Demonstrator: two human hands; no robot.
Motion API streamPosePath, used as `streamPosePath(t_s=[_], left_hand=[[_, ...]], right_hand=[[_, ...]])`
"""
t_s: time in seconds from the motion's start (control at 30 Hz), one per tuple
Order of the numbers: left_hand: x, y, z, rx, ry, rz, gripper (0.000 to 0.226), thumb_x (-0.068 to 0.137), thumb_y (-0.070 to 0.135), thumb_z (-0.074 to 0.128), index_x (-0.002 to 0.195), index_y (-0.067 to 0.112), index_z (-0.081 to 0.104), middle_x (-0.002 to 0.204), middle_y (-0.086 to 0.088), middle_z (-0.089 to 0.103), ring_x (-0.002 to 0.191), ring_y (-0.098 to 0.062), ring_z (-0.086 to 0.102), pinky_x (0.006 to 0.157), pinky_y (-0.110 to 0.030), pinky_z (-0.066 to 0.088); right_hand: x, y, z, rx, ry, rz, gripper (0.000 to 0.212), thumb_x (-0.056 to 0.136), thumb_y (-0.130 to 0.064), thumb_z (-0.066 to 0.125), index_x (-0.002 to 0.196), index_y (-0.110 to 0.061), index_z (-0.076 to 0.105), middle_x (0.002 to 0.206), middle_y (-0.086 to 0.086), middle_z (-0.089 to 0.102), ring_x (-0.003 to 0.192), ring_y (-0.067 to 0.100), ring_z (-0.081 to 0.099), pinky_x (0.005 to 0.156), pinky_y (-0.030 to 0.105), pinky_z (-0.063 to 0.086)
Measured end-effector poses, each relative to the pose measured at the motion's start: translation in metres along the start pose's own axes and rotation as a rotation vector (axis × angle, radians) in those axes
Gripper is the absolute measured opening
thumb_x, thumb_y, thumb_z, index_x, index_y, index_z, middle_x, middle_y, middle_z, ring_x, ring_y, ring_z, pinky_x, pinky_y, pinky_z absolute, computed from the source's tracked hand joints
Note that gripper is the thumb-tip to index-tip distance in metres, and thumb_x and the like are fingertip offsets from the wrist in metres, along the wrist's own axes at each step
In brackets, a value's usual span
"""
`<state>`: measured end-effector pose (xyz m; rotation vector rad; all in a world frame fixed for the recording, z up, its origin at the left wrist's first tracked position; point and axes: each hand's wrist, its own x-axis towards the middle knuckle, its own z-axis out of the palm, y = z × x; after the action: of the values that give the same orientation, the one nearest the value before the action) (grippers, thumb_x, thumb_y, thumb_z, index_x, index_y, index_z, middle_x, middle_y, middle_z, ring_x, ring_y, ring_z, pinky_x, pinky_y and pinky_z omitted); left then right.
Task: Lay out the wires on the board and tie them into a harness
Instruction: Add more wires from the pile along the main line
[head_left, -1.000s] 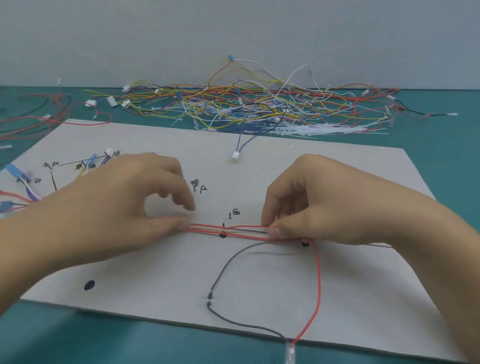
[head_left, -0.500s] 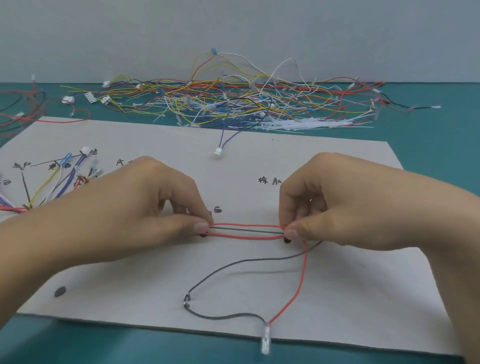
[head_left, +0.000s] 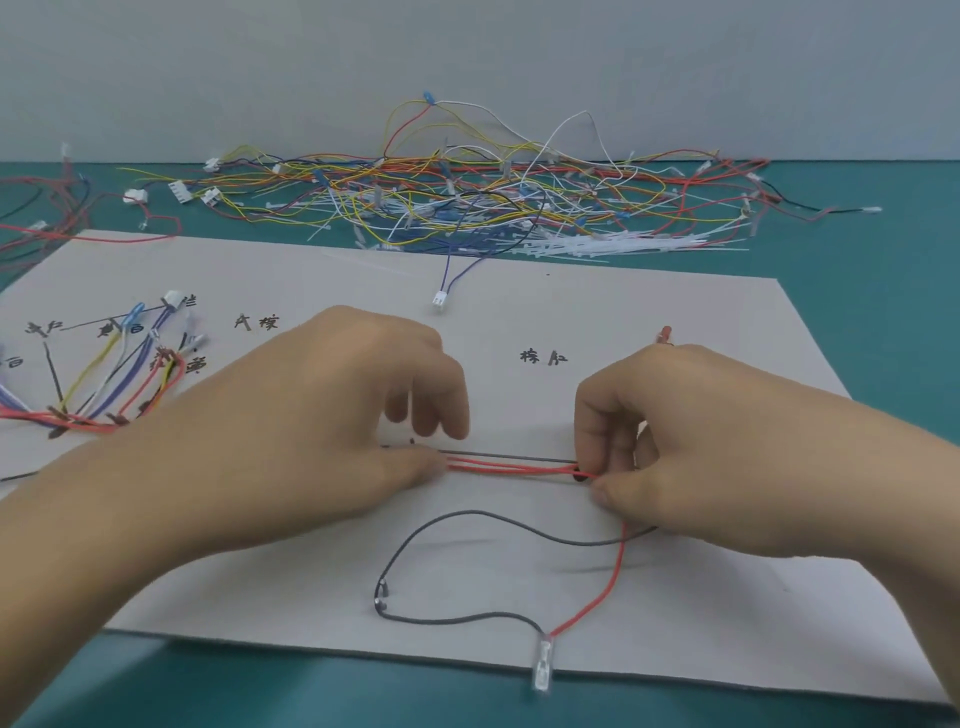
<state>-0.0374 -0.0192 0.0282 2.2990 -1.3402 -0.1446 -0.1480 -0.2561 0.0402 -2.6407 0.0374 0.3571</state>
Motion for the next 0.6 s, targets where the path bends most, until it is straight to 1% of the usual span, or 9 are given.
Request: streamPosePath(t_s=[0.07,0.13,0.17,0.23,0.3,0.37,0.43,0.53,0.6], left_hand=[[0.005,0.015,0.007,-0.028,-0.011,0.032,0.008,0.076,0.039,0.075,0.084,0.038,0.075,0.082,0.017,0.064,0.078,-0.007,0.062,0.065,-0.024,0.047],[0.014,0.026,0.017,-0.069,-0.065,0.050,0.003,0.082,0.035,0.078,0.084,0.035,0.079,0.081,0.017,0.065,0.074,-0.004,0.061,0.065,-0.024,0.047],[0.019,0.030,0.021,-0.070,-0.092,0.061,0.003,0.084,0.030,0.079,0.084,0.033,0.080,0.079,0.016,0.066,0.072,-0.002,0.060,0.065,-0.022,0.046],[0.027,0.034,0.030,-0.077,-0.120,0.070,0.006,0.084,0.024,0.080,0.083,0.030,0.081,0.074,0.014,0.068,0.070,0.000,0.060,0.063,-0.013,0.040],[0.033,0.036,0.035,-0.120,-0.097,0.038,0.006,0.081,0.023,0.081,0.080,0.029,0.078,0.066,0.020,0.065,0.067,0.002,0.061,0.057,-0.007,0.036],[0.036,0.038,0.040,-0.141,-0.049,0.003,0.007,0.079,0.026,0.082,0.078,0.028,0.075,0.061,0.027,0.059,0.065,0.006,0.059,0.055,-0.006,0.035],[0.038,0.040,0.044,-0.137,-0.023,-0.013,0.009,0.079,0.027,0.081,0.076,0.028,0.073,0.059,0.023,0.058,0.065,0.005,0.059,0.055,-0.007,0.036],[0.041,0.040,0.047,-0.172,-0.020,-0.051,0.012,0.079,0.024,0.081,0.073,0.027,0.071,0.062,0.015,0.061,0.063,0.001,0.060,0.055,-0.009,0.039],[0.041,0.039,0.048,-0.194,-0.019,-0.068,0.014,0.079,0.023,0.080,0.072,0.027,0.068,0.065,0.017,0.062,0.061,0.000,0.059,0.054,-0.010,0.039]], right_hand=[[-0.001,0.001,0.003,0.019,0.044,0.032,0.021,0.077,-0.028,0.071,0.089,-0.042,0.062,0.072,-0.034,0.063,0.058,-0.003,0.061,0.046,0.017,0.045],[-0.003,0.003,0.007,0.029,0.090,0.031,0.019,0.077,-0.029,0.072,0.087,-0.040,0.059,0.074,-0.036,0.062,0.059,-0.003,0.059,0.045,0.016,0.042],[-0.004,0.003,0.008,0.030,0.108,0.023,0.018,0.078,-0.029,0.072,0.086,-0.038,0.057,0.074,-0.037,0.061,0.059,-0.004,0.058,0.046,0.016,0.042],[-0.005,0.005,0.010,0.045,0.123,0.000,0.018,0.081,-0.026,0.073,0.080,-0.029,0.055,0.066,-0.035,0.059,0.056,-0.005,0.055,0.051,0.013,0.042],[-0.007,0.009,0.010,0.105,0.106,-0.004,0.023,0.084,-0.025,0.075,0.079,-0.025,0.053,0.060,-0.029,0.058,0.050,-0.003,0.053,0.051,0.011,0.041],[-0.009,0.013,0.009,0.163,0.107,-0.001,0.023,0.086,-0.025,0.076,0.082,-0.025,0.054,0.064,-0.025,0.060,0.047,-0.001,0.052,0.049,0.011,0.039],[-0.011,0.019,0.008,0.196,0.118,0.005,0.021,0.084,-0.025,0.078,0.083,-0.028,0.057,0.069,-0.021,0.062,0.046,0.000,0.052,0.047,0.010,0.038],[-0.015,0.030,0.002,0.275,0.038,-0.006,0.016,0.085,-0.027,0.079,0.088,-0.032,0.063,0.075,-0.010,0.067,0.043,0.002,0.050,0.045,0.009,0.036],[-0.017,0.034,-0.001,0.340,-0.065,-0.037,0.013,0.088,-0.028,0.077,0.094,-0.033,0.067,0.076,-0.002,0.068,0.046,0.004,0.053,0.048,0.012,0.039]])
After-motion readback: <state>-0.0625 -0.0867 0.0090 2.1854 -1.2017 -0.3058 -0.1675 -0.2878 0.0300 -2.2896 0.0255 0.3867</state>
